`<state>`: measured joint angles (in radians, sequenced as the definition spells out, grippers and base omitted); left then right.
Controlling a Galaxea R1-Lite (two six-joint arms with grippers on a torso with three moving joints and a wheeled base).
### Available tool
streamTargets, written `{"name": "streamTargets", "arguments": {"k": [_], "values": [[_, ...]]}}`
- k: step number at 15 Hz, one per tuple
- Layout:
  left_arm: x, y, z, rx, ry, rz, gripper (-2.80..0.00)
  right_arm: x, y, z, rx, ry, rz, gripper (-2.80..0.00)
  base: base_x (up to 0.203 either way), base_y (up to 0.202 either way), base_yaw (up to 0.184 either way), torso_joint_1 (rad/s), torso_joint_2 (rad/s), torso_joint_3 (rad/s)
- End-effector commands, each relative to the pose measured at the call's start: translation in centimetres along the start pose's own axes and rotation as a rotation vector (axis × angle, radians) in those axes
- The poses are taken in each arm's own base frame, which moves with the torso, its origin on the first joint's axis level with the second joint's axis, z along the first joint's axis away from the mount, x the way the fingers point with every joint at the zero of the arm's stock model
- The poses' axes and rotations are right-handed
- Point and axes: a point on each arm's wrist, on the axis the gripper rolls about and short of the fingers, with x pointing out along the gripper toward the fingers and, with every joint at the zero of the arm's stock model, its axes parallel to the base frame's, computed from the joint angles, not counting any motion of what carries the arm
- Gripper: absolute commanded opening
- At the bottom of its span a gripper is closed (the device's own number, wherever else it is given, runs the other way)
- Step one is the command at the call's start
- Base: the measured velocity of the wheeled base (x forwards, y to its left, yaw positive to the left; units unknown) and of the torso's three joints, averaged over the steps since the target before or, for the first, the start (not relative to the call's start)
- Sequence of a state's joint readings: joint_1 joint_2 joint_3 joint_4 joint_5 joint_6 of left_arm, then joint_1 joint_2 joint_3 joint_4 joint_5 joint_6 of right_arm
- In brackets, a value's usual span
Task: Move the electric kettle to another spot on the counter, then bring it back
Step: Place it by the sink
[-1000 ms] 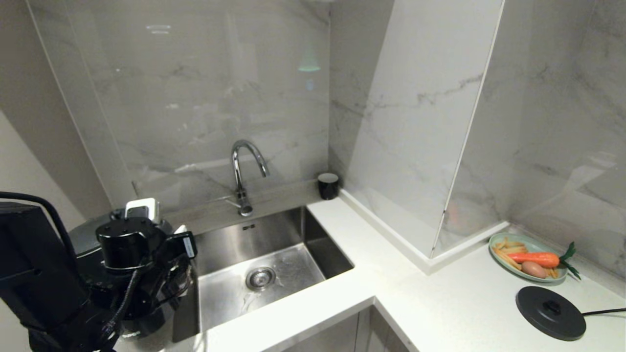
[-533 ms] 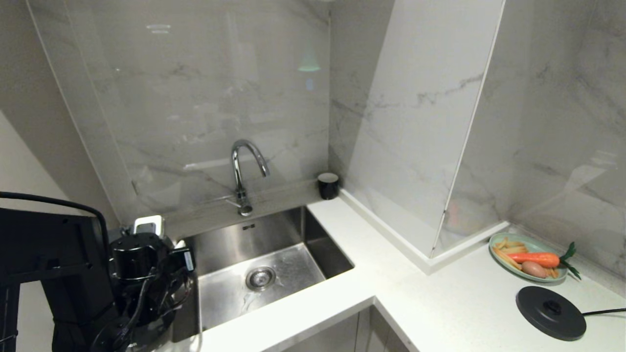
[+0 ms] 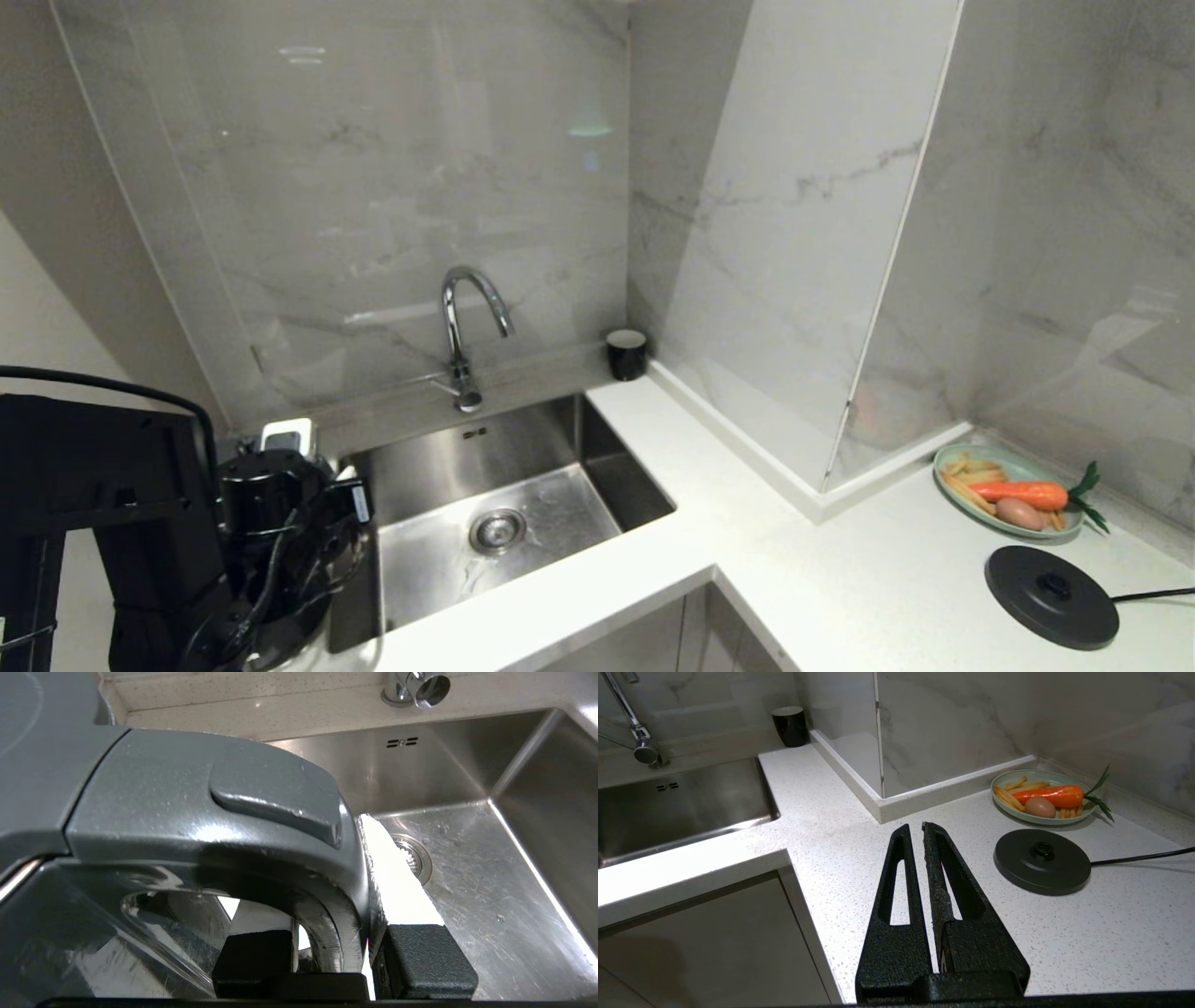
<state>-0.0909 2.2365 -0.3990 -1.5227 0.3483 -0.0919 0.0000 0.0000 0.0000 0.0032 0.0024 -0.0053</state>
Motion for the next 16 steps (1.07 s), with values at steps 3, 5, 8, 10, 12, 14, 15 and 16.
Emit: {"name": "streamTargets", "arguments": {"k": [3,5,8,10,12,14,15,16], "values": [[0.38,0.02,0.29,-0.010,-0.020,0.006,-2.80,0.00,0.00,0.00,-0.001,0.000,0.001,-2.80,0.000,0.000,0.000,0.000,0.00,0.000],[0.42,0.14,0.34,-0.012,-0.021,0.010,-2.80,0.00,0.00,0.00,-0.001,0.000,0.001,-2.80,0.000,0.000,0.000,0.000,0.00,0.000],[0.41,0.20,0.31,-0.012,-0.020,0.012,-1.76,0.00,0.00,0.00,-0.001,0.000,0.001,-2.80,0.000,0.000,0.000,0.000,0.00,0.000],[0.41,0.20,0.26,-0.010,-0.018,0.012,0.00,0.00,0.00,0.00,-0.001,0.000,0.001,-2.80,0.000,0.000,0.000,0.000,0.00,0.000],[0.40,0.21,0.24,-0.009,-0.017,0.012,0.00,0.00,0.00,0.00,-0.001,0.000,0.001,-2.80,0.000,0.000,0.000,0.000,0.00,0.000],[0.39,0.21,0.23,-0.011,-0.016,0.012,0.00,0.00,0.00,0.00,-0.001,0.000,0.001,-2.80,0.000,0.000,0.000,0.000,0.00,0.000],[0.29,0.24,0.24,-0.010,-0.015,0.012,0.00,0.00,0.00,0.00,-0.001,0.000,0.001,-2.80,0.000,0.000,0.000,0.000,0.00,0.000],[0.02,0.20,0.09,-0.006,-0.006,0.009,0.00,0.00,0.00,0.00,-0.001,0.000,0.001,-2.80,0.000,0.000,0.000,0.000,0.00,0.000]]}}
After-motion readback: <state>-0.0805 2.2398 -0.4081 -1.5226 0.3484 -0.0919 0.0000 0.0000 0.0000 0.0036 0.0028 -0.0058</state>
